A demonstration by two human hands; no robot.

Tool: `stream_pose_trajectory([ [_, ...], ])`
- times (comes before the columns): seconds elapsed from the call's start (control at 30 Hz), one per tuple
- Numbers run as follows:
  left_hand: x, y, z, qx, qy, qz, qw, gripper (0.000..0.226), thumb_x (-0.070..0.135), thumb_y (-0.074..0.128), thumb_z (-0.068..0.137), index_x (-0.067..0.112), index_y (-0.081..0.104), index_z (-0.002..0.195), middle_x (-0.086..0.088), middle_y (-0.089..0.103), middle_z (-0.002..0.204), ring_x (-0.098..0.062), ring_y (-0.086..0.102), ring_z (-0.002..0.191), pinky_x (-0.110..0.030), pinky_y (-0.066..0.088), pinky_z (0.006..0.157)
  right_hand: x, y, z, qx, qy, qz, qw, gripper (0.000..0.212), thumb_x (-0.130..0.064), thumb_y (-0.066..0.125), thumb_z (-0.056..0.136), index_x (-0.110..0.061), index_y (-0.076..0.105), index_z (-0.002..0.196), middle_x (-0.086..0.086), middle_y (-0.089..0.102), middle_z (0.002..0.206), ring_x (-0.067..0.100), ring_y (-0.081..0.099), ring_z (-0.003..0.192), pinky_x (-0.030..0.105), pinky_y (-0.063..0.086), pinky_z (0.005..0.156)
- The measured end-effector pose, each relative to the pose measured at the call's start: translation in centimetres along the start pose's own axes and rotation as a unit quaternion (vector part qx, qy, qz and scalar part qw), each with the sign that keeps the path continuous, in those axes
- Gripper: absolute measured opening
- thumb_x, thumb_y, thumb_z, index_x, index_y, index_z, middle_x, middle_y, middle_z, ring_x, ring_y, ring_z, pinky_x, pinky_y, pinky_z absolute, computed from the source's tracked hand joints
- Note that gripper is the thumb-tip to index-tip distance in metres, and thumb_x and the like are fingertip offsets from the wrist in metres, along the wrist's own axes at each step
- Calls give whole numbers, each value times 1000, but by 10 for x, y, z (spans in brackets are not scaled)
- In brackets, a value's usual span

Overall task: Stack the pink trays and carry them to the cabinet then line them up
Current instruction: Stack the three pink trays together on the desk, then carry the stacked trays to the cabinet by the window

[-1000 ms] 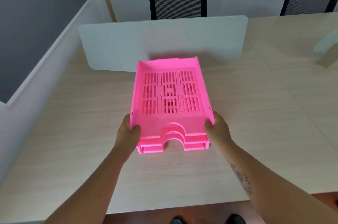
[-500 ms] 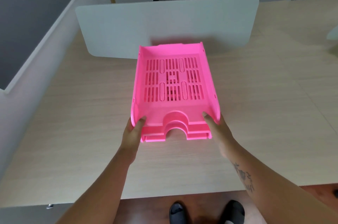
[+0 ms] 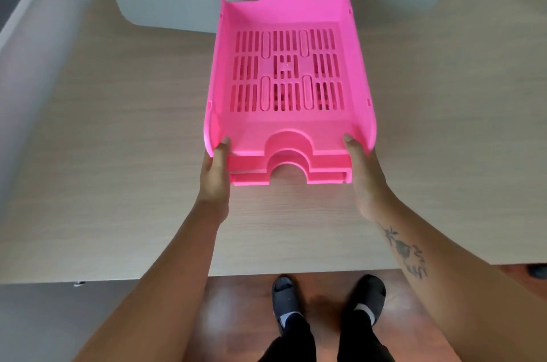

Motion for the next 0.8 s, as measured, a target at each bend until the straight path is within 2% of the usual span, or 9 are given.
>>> stream_pose_trajectory([
  [0.07, 10, -1, 0, 4, -2, -8, 1000, 58, 53, 47, 93, 20, 51, 141, -11, 70, 122, -20, 71, 103, -31, 58, 79, -8, 1, 0, 2, 1, 1, 1000, 100, -83, 66, 57, -34, 47, 142, 0, 66, 132, 23, 61, 124, 56, 43, 109],
  [0.2, 47, 4, 1, -15, -4, -11, 1000, 61, 64, 49, 90, 24, 57, 136, -11, 72, 119, -31, 71, 106, -51, 57, 90, -50, 5, -1, 4, -43, -16, 999, 91, -78, 64, 68, -35, 42, 146, 3, 63, 136, 27, 60, 126, 57, 44, 108],
  [0.3, 81, 12, 3, -38, 2, -9, 999, 77, 75, 54, 76, 25, 57, 135, -14, 71, 121, -35, 71, 107, -58, 55, 91, -81, 9, 1, 1, -54, -21, 998, 83, -69, 61, 71, -37, 42, 144, 4, 66, 131, 29, 63, 120, 57, 47, 103],
  [0.4, 100, 18, 4, -50, -4, -25, 998, 69, 70, 52, 83, 24, 57, 134, -18, 70, 122, -41, 70, 105, -65, 54, 85, -101, 12, 2, -2, -50, -17, 999, 80, -66, 57, 67, -37, 47, 140, 4, 69, 124, 30, 67, 113, 58, 50, 99],
  [0.47, 101, 20, 6, -45, -13, -40, 998, 59, 64, 49, 90, 25, 58, 133, -19, 70, 122, -42, 71, 103, -68, 54, 83, -107, 11, 3, 2, -47, -14, 999, 79, -65, 55, 65, -36, 49, 138, 4, 69, 123, 29, 67, 112, 58, 50, 99],
  [0.57, 103, 27, 6, -44, -19, -56, 997, 55, 62, 49, 91, 26, 59, 132, -18, 70, 123, -42, 70, 104, -69, 53, 83, -111, 7, 3, 1, -37, -14, 999, 77, -65, 53, 64, -37, 50, 136, 4, 69, 121, 31, 67, 110, 59, 50, 98],
  [0.8, 122, 32, -9, 4, -10, -65, 998, 56, 62, 52, 90, 22, 61, 128, -15, 73, 117, -37, 74, 97, -60, 58, 82, -141, -2, -4, -11, -37, -15, 999, 71, -66, 52, 64, -41, 52, 130, 3, 69, 120, 32, 67, 109, 61, 50, 96],
])
Point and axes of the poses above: each hand's wrist, its own z-axis towards the middle knuckle, its own y-axis out of the palm, x = y × z, the point moved 10 cm from there along z, towards the middle knuckle
